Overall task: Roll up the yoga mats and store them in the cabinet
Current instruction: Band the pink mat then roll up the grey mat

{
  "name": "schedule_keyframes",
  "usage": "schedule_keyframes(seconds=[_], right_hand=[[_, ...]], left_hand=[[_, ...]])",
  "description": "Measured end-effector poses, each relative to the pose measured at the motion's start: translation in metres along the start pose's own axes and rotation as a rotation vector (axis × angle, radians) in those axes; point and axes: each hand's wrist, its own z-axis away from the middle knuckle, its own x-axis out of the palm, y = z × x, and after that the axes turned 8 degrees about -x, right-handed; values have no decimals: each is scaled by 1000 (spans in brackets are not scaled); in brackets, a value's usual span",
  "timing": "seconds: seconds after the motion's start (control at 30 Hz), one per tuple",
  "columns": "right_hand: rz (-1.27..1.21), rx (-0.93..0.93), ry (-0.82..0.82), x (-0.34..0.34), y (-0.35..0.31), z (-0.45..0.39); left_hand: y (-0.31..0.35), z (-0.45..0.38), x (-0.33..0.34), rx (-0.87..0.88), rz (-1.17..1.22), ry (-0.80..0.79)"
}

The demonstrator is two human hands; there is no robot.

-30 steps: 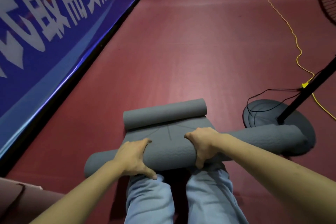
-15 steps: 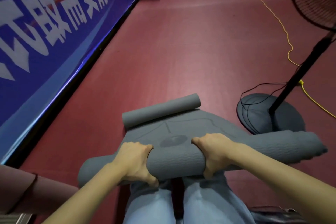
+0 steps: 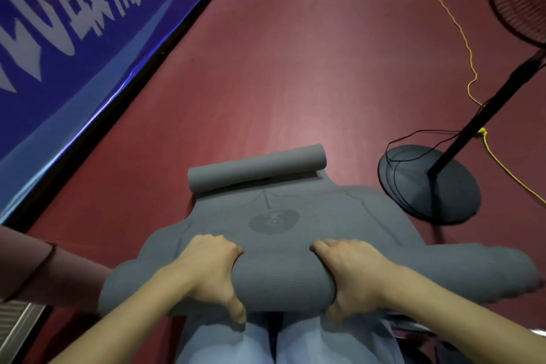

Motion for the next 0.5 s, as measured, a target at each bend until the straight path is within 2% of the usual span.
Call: schedule_keyframes(seconds=[0.07,0.17,0.23,0.33,0.43,0.5], right_hand=[[132,-3,90,10,-9,-1],[135,15,104,18,-12,-7],[104,3,40,10,-2,-17],[-95,26,-163,-23,20,-38],[-302,21,-334,-39,33,-60],[-308,15,-342,-41,32,-65]], left_hand=[[-3,-5,-1,4,47,-27],[-7,-10,4,11,126,-59],[-8,-14,8,6,193,-65],[-9,-16,8,19,199,-12],[-8,-16,9,34,26,111],[-8,-15,15,16,-36,124]])
